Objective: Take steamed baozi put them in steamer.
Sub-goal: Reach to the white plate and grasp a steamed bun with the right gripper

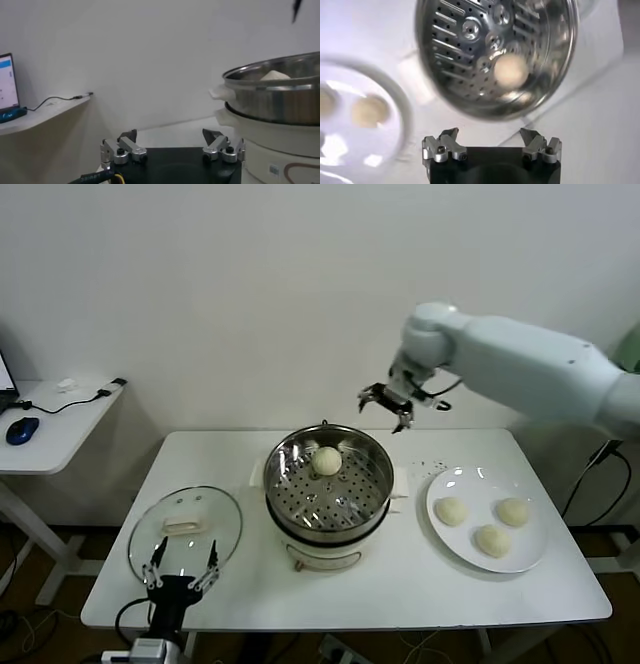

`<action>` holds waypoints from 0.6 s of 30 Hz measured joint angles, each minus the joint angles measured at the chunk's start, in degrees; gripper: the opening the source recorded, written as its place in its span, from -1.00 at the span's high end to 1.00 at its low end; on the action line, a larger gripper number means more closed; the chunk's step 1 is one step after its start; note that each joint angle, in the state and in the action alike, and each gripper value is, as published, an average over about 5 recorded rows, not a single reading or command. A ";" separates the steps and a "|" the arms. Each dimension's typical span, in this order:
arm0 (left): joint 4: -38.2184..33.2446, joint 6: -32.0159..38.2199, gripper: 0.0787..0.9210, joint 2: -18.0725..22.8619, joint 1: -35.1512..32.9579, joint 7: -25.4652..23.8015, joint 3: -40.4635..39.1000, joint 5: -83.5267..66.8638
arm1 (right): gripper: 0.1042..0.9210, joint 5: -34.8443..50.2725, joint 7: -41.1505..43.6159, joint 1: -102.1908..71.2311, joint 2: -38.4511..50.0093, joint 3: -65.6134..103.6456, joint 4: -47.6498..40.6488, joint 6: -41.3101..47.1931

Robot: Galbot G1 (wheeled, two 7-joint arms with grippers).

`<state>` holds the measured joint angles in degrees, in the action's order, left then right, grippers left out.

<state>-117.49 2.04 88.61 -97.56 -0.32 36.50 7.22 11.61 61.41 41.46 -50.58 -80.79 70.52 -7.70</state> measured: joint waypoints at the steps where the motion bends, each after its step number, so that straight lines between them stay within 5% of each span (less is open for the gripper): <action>1: -0.02 -0.05 -0.77 0.09 0.08 0.00 0.00 0.02 | -0.76 1.79 -0.14 0.12 1.42 -0.75 0.22 1.81; 8: -0.12 -0.16 -0.77 0.28 -0.13 -0.01 0.18 0.14 | -0.76 8.20 -0.78 -5.42 9.26 -0.30 -0.03 11.79; 18: 0.32 -0.13 -0.77 0.28 -0.70 -0.01 0.70 0.77 | -0.76 4.25 -0.51 -20.99 10.99 10.59 -6.46 16.70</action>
<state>-117.16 1.91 88.89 -98.26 -0.33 37.20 7.99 15.85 60.90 20.47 -39.59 -70.20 64.07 9.00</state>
